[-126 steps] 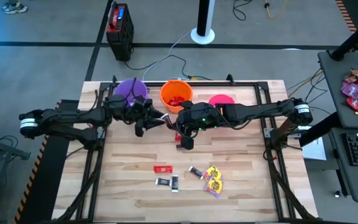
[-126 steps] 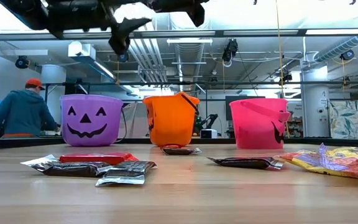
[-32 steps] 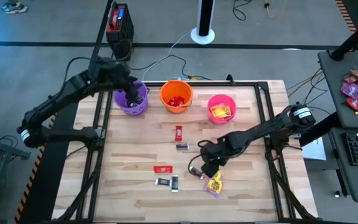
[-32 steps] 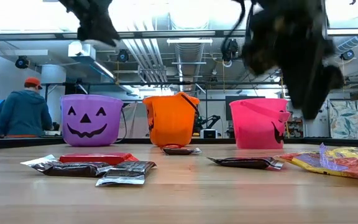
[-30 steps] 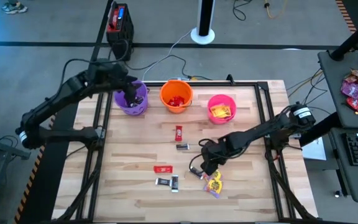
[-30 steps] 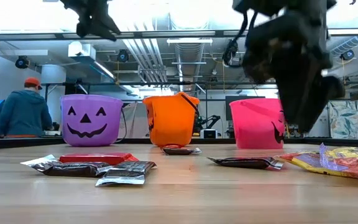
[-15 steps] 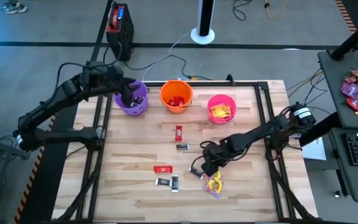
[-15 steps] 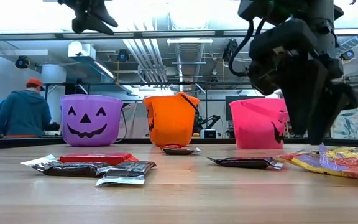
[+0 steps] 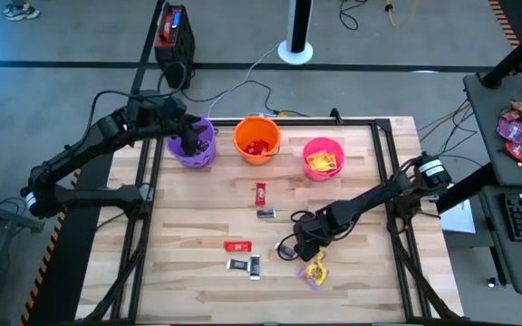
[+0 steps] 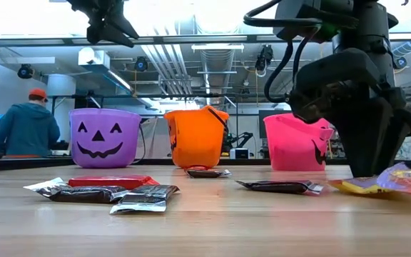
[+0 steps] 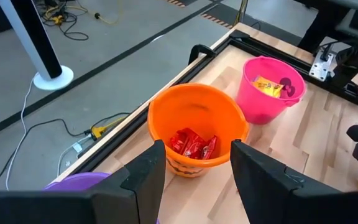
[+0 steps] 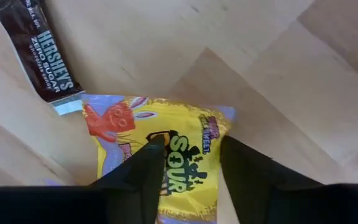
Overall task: Sort candy by brand, put in halloween buckets
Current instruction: Put the yellow candy into the pink bucket
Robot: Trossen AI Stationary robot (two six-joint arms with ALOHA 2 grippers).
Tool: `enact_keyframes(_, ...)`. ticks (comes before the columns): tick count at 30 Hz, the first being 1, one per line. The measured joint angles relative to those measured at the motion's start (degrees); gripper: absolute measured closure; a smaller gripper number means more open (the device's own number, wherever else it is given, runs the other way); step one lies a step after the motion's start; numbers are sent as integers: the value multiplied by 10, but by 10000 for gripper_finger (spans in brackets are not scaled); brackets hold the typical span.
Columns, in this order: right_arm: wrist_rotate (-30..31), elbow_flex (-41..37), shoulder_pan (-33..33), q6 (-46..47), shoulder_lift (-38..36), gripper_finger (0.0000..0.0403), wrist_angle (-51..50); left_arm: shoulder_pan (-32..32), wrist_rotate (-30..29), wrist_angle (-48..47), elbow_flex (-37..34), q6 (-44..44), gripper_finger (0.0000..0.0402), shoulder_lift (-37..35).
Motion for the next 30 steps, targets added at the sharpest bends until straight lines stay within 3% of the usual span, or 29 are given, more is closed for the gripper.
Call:
enact_keyframes(8,29,3,0,-11,-4,382,7,0,-1,2,0,4,237,12)
enact_keyframes(15,74,53,-21,-28,-59,389,-55,0,-1,2,0,4,237,23)
enact_keyframes(18,134,103,-49,-52,-105,389,-88,0,-1,2,0,4,237,27)
enact_keyframes(24,313,204,-139,-146,-168,390,-175,0,0,3,0,4,237,29)
enact_keyframes(30,363,267,-256,-193,-174,390,-326,-1,1,3,0,-6,237,24)
